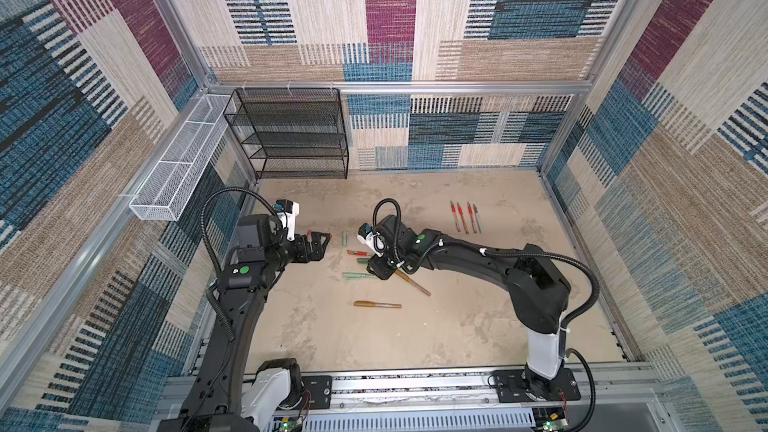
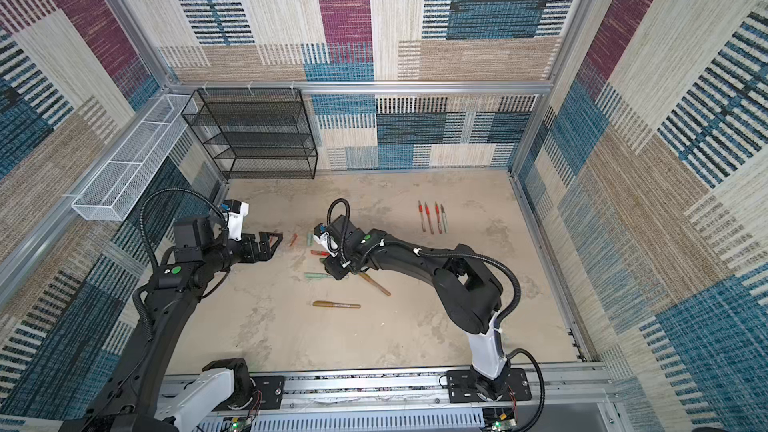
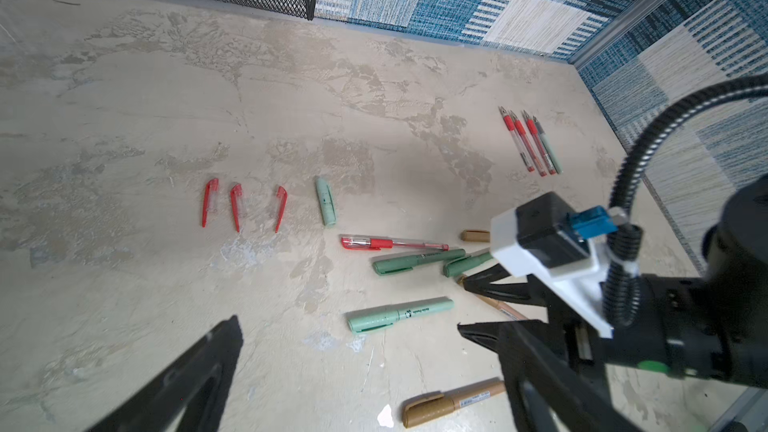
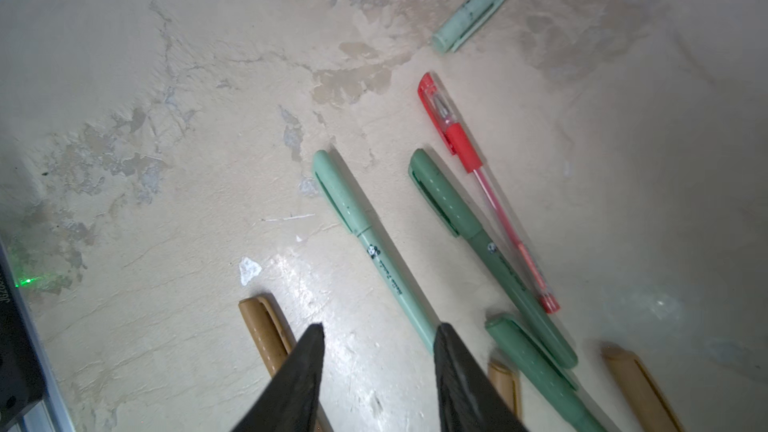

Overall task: Open the pen caps
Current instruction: 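Move the right gripper to the pile and grasp another pale green pen, then lift the pale green pen toward the left gripper while the left gripper reaches toward it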

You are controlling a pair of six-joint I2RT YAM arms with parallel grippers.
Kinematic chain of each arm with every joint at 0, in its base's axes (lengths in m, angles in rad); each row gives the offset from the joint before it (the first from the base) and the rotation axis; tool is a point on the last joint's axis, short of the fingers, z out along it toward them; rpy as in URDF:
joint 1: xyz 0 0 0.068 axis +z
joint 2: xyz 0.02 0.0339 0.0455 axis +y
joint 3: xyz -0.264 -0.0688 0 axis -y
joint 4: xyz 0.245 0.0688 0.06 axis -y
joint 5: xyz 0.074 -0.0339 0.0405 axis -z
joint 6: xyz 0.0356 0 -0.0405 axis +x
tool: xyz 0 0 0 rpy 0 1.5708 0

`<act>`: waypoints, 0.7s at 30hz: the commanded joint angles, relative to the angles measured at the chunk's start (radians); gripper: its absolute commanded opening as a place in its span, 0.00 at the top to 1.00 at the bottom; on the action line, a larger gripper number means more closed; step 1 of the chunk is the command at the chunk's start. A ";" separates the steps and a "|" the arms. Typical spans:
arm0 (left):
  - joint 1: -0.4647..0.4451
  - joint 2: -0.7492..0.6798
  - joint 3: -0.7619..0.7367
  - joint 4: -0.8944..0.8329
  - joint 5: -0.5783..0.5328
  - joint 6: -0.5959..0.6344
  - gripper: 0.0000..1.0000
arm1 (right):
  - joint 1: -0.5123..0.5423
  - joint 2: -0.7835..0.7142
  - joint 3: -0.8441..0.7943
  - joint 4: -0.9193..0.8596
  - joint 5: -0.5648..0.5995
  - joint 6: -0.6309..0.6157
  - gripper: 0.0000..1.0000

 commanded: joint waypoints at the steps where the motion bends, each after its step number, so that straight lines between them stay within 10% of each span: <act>1: 0.002 -0.002 0.012 0.000 -0.009 0.010 0.00 | 0.004 0.047 0.054 -0.063 0.009 -0.025 0.56; 21: 0.001 -0.003 -0.001 0.014 -0.005 0.014 0.00 | 0.012 0.216 0.124 -0.048 -0.037 -0.078 0.65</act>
